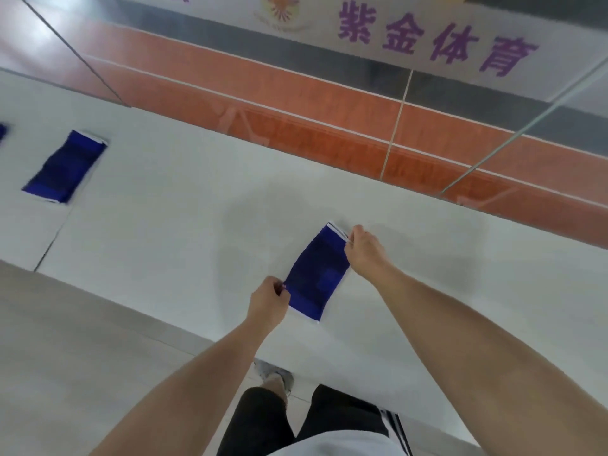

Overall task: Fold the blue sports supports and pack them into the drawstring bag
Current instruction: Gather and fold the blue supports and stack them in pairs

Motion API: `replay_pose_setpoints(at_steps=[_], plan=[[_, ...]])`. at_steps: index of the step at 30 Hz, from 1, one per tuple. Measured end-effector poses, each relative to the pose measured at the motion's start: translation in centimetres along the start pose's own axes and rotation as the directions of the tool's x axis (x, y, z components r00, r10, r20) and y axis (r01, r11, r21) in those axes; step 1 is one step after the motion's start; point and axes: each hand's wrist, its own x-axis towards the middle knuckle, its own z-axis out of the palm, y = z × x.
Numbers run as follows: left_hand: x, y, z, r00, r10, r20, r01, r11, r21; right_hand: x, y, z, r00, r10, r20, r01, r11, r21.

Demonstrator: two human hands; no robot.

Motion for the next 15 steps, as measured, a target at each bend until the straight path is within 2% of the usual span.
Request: replay_pose_setpoints(at_steps=[4,8,15], plan=[[0.4,-2.7,-5.5,0.984,-0.128,-0.121,0.105,0.978,-0.18,-1.5,-5.0,0.3,0.994,-0.043,0.105,0.028,0.99,0.141],[0.7,-7.3,-12.6,0.964,-0.193,-0.185,0.125,0.937,-0.325,-2.3,-12.1,2.9,0.965,-0.138,0.222,0.11,0.985,0.134],[-1.0,-17.7,-27.3,0.956,-0.171,-0.239,0.042,0.884,-0.466,-5.7,-29.2,8.4,0.963,-0.229,0.142,0.217,0.972,0.091]])
